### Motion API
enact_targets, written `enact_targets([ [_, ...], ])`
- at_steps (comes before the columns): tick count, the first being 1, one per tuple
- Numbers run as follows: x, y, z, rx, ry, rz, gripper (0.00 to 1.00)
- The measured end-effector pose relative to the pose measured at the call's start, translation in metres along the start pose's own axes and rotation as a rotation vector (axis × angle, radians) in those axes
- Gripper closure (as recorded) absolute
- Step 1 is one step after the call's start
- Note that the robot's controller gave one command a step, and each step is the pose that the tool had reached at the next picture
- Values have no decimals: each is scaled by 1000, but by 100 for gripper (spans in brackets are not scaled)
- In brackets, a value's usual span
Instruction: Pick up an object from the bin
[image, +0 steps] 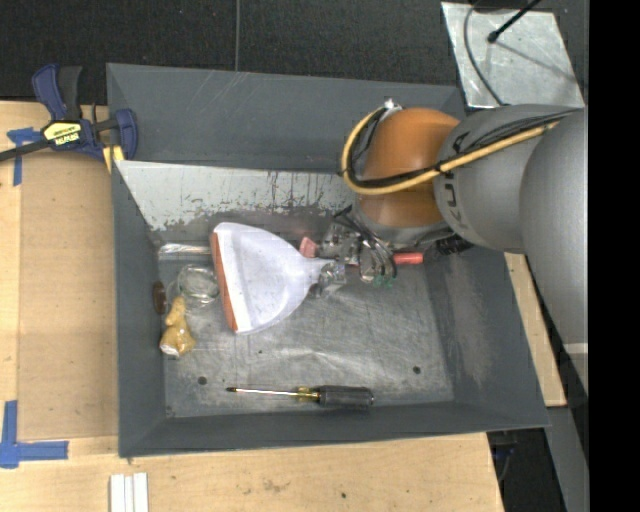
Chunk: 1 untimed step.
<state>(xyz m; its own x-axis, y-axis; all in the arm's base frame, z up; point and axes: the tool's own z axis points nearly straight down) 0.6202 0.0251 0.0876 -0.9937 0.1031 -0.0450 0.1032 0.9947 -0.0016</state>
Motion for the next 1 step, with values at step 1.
enact_targets([
  [1,1,-1,-2,-1,2,-1,100],
])
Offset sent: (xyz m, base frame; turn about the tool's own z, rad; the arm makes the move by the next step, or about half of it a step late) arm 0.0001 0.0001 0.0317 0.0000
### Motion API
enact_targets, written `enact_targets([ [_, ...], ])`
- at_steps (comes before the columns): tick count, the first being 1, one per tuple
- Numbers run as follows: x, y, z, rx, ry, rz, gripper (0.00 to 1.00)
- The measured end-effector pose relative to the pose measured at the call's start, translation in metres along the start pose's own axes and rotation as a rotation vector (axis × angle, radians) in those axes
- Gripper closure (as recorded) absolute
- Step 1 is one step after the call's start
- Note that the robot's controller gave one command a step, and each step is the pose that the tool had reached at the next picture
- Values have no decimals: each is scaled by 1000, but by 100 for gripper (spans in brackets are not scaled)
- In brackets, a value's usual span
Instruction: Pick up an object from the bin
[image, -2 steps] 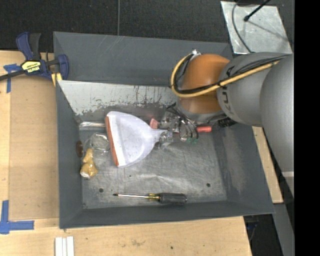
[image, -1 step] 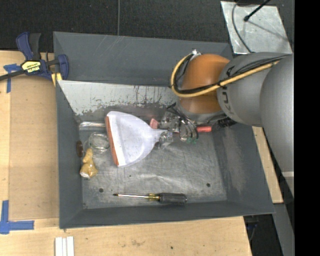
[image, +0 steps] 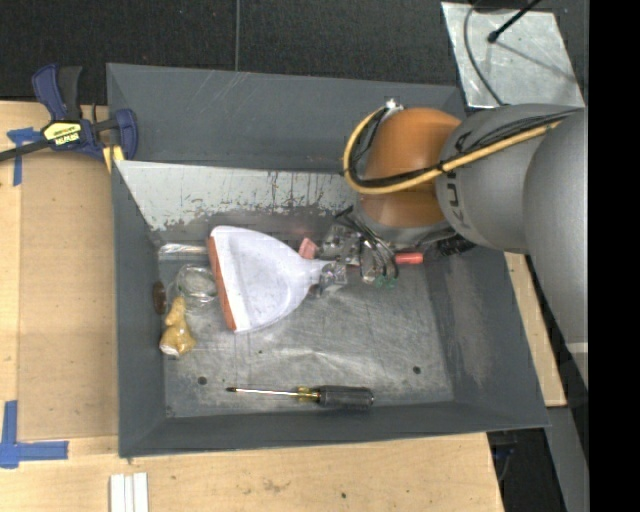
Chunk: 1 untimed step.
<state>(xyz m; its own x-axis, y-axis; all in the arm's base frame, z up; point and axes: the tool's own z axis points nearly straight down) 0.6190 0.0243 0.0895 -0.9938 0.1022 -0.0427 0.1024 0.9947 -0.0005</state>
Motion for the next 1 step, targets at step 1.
enact_targets([
  [1,3,0,-5,0,22,-1,100],
])
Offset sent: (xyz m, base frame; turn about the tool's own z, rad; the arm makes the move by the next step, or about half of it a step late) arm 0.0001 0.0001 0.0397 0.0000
